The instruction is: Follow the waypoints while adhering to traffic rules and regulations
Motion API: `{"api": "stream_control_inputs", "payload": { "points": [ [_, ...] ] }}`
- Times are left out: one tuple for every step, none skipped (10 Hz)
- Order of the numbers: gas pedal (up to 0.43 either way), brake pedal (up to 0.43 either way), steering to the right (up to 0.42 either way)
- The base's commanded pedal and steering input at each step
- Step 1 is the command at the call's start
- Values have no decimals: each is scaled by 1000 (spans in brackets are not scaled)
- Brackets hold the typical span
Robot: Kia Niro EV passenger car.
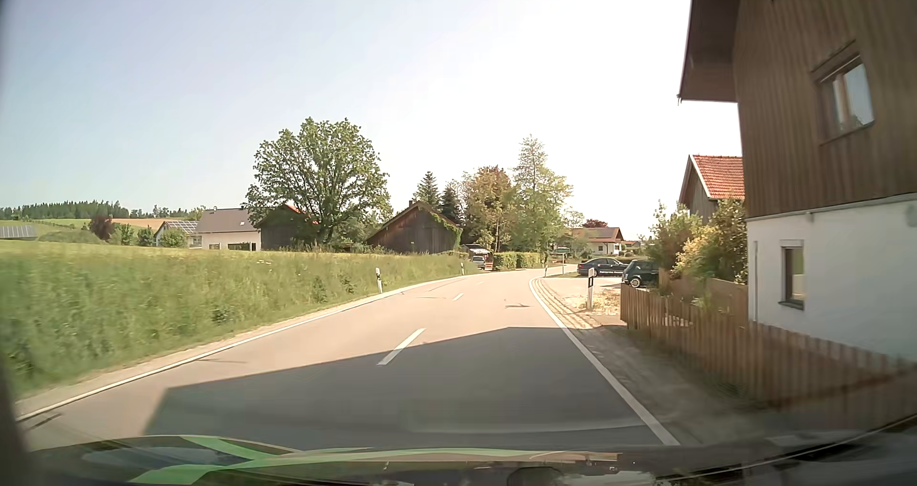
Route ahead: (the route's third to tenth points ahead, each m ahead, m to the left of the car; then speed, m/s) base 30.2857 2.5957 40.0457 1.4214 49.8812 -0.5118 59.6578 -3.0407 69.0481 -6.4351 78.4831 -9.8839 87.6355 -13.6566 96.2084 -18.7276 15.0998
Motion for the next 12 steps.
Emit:
{"api": "stream_control_inputs", "payload": {
  "points": [
    [0, 0, 0],
    [0, 0, 0],
    [0, 0, 0],
    [0, 0, 1],
    [0, 0, 1],
    [20, 0, 2],
    [47, 0, 2],
    [59, 0, 4],
    [67, 0, 7],
    [67, 0, 9],
    [67, 0, 10],
    [87, 0, 12]
  ]
}}
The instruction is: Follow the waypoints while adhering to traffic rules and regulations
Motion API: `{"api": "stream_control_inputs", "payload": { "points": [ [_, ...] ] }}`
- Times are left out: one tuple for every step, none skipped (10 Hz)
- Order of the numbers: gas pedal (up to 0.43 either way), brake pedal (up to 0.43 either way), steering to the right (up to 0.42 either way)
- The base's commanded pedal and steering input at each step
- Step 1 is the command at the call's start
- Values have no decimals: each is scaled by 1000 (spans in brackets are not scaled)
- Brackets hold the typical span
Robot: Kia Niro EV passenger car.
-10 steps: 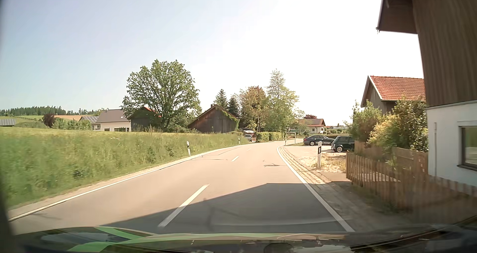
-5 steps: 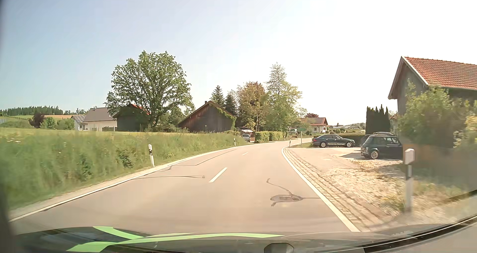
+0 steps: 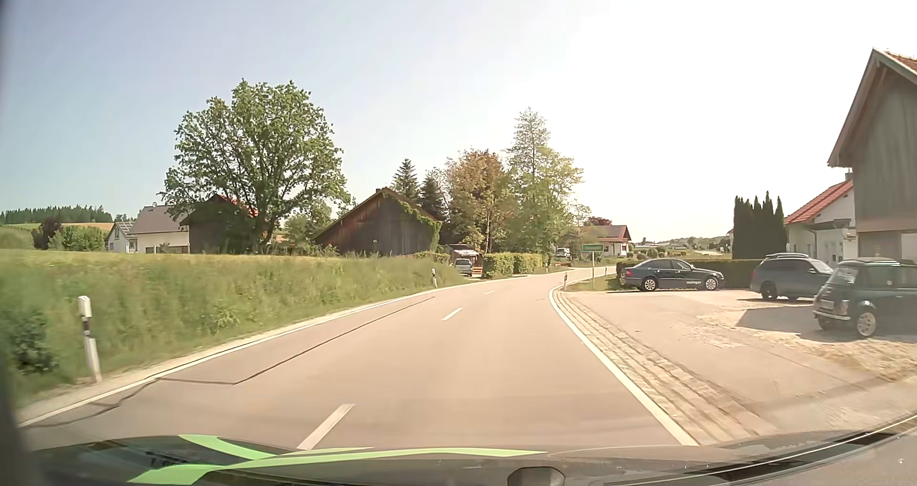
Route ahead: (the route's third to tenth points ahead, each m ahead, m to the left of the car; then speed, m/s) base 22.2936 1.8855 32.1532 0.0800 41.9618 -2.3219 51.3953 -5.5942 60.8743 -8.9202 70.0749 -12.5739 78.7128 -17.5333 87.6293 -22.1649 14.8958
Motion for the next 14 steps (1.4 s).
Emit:
{"api": "stream_control_inputs", "payload": {
  "points": [
    [87, 0, 13],
    [87, 0, 14],
    [87, 0, 14],
    [79, 0, 14],
    [59, 0, 14],
    [59, 0, 18],
    [59, 0, 21],
    [59, 0, 23],
    [67, 0, 22],
    [67, 0, 22],
    [79, 0, 22],
    [79, 0, 24],
    [79, 0, 27],
    [79, 0, 30]
  ]
}}
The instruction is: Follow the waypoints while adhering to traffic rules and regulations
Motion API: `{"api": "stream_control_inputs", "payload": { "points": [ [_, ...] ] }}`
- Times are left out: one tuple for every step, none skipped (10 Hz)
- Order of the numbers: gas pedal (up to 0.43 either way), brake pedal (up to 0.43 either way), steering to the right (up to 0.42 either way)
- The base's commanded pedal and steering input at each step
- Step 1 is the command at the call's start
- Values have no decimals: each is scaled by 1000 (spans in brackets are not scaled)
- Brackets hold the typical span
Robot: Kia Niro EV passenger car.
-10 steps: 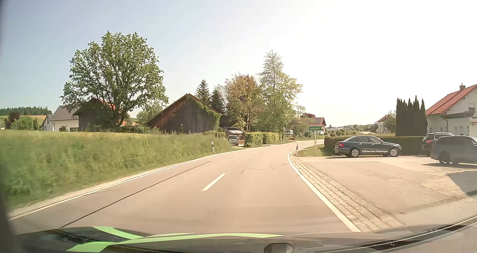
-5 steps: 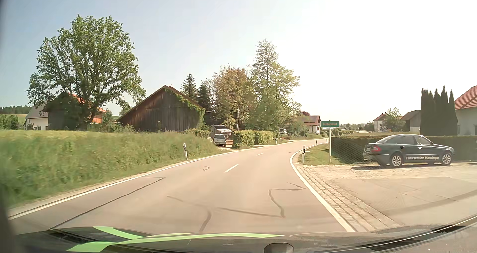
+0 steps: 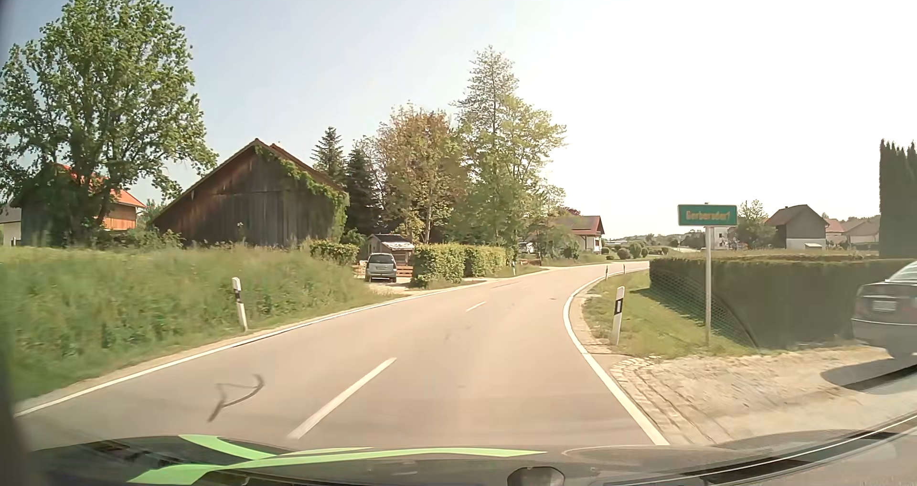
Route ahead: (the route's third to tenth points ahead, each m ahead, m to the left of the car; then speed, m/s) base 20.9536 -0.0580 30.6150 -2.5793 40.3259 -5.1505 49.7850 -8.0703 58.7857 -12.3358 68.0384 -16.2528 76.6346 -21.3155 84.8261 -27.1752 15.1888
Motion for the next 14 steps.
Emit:
{"api": "stream_control_inputs", "payload": {
  "points": [
    [87, 0, 30],
    [98, 0, 30],
    [110, 0, 30],
    [110, 0, 32],
    [110, 0, 33],
    [110, 0, 33],
    [98, 0, 28],
    [98, 0, 25],
    [98, 0, 25],
    [110, 0, 26],
    [118, 0, 30],
    [118, 0, 34],
    [118, 0, 37],
    [118, 0, 37]
  ]
}}
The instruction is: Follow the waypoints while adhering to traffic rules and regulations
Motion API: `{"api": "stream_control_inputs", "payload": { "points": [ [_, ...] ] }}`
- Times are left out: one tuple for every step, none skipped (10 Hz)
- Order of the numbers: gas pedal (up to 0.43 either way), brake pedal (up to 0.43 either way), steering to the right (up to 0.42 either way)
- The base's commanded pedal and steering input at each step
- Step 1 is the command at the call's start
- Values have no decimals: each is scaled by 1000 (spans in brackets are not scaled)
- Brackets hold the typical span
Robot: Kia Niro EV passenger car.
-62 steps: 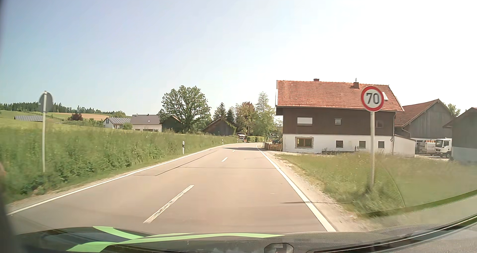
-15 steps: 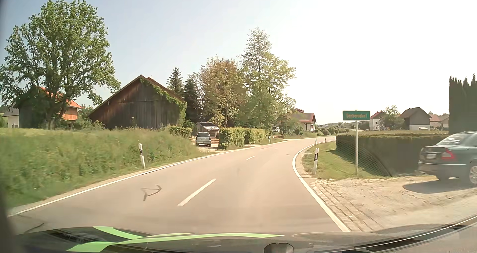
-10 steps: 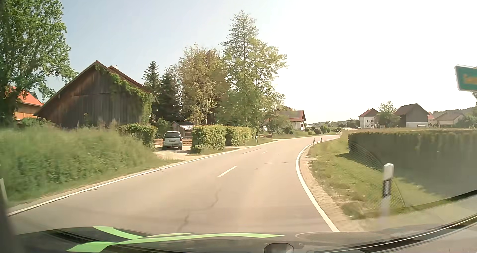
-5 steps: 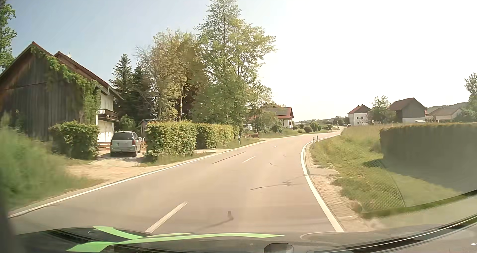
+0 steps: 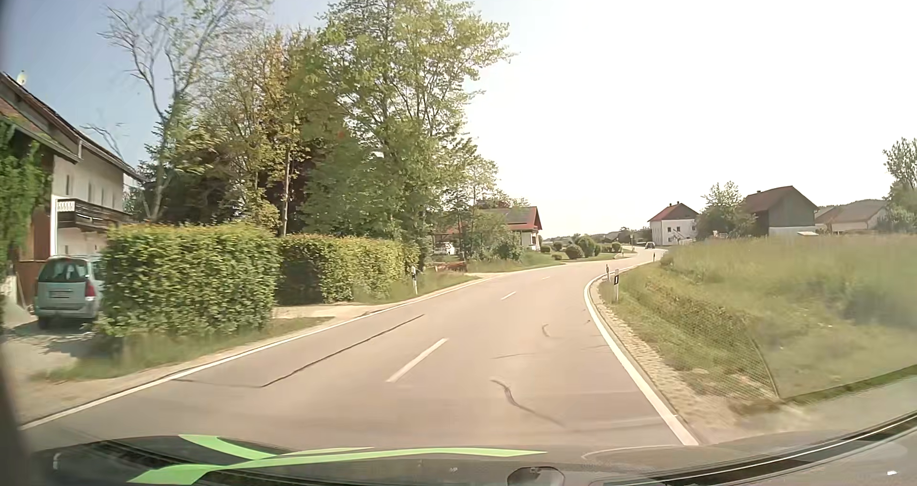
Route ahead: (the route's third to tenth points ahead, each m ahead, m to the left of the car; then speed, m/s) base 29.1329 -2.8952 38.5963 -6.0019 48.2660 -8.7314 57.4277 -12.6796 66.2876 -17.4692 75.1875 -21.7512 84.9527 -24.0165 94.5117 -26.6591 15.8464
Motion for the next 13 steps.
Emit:
{"api": "stream_control_inputs", "payload": {
  "points": [
    [130, 0, 38],
    [130, 0, 39],
    [87, 0, 39],
    [47, 0, 39],
    [39, 0, 38],
    [39, 0, 36],
    [39, 0, 36],
    [59, 0, 36],
    [79, 0, 36],
    [79, 0, 37],
    [79, 0, 39],
    [98, 0, 40],
    [98, 0, 42]
  ]
}}
